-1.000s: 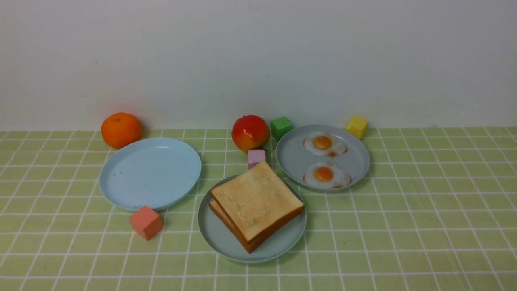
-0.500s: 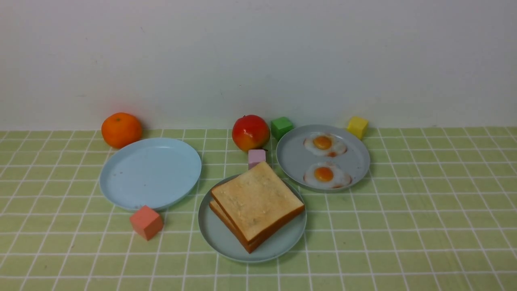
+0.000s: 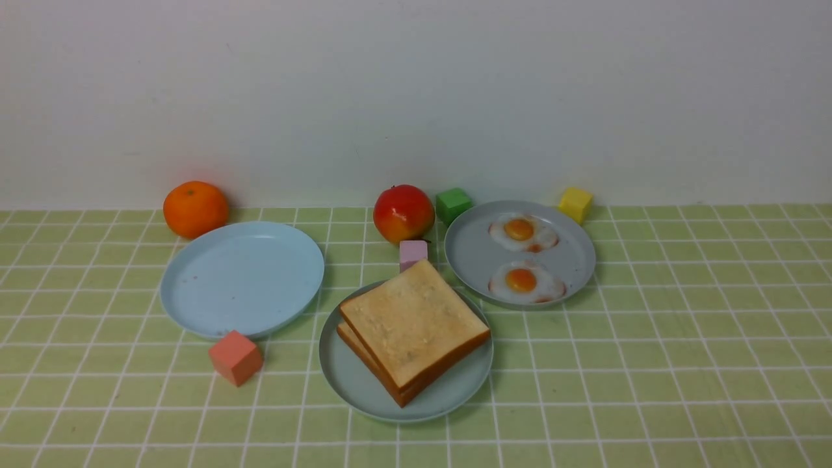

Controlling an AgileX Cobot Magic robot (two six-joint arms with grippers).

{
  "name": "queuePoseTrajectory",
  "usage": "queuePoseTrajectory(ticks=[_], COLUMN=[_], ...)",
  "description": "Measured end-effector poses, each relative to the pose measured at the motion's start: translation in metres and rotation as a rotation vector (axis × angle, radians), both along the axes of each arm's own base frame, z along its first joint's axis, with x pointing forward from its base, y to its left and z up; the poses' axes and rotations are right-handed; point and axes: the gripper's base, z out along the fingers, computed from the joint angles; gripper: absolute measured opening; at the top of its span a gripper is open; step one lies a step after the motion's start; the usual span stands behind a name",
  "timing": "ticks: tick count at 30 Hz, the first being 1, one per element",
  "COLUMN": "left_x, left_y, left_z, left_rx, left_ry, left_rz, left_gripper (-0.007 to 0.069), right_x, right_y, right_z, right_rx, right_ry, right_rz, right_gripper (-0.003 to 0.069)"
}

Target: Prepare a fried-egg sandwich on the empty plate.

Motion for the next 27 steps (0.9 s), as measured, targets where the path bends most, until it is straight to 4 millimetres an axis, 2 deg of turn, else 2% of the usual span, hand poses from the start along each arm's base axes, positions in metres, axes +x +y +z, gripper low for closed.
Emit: queuePoseTrajectory(ticks=[27], left_x=[0.0000], left_y=[0.0000], left_z=[0.0001], left_rx=[0.000], left_ry=[-0.001], left_rz=[0.000], left_gripper=[0.0022], right_x=[0.0000], right_y=[0.0000], right_z=[0.0000], right_rx=[0.000], right_ry=[0.000], right_rz=[0.000], right_gripper=[0.0115])
